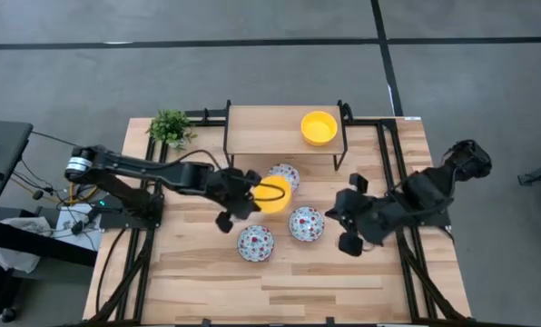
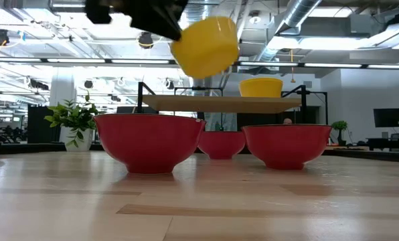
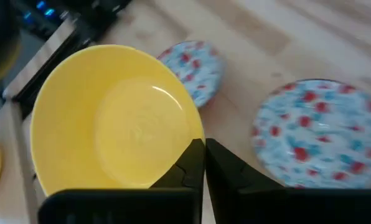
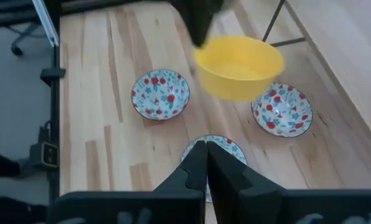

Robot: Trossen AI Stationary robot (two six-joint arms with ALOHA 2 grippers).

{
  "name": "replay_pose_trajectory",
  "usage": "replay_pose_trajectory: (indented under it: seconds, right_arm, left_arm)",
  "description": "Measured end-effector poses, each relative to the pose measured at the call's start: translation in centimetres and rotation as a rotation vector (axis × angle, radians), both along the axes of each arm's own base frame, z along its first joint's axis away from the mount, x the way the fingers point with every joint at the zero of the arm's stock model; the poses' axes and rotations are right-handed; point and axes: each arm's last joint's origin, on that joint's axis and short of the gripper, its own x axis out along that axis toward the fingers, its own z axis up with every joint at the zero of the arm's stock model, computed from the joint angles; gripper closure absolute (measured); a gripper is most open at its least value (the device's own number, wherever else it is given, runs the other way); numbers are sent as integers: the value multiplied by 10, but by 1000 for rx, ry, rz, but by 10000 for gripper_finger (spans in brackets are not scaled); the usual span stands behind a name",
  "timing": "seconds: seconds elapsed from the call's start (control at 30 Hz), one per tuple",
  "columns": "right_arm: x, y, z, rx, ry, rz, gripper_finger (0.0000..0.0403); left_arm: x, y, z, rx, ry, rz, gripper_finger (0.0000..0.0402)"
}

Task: Pick & Place Mini bowls
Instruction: Stack the yellow bowl on the yellow bowl on the shelf

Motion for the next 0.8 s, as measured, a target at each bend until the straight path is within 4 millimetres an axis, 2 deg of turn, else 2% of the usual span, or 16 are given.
replay_pose_trajectory:
  seconds: [0.2,0.4,0.6,0.8]
  right_arm:
    - [33,-19,-12,-50,78,108,401]
    - [72,-28,-40,-120,143,100,402]
    - [92,-36,-57,-84,179,-2,402]
    - [101,-42,-54,21,81,-135,402]
  left_arm:
    - [-14,-17,2,53,47,-113,393]
    - [-17,-29,0,47,64,-132,394]
    - [-18,-32,0,56,68,-125,393]
    - [-20,-30,-2,72,90,-111,393]
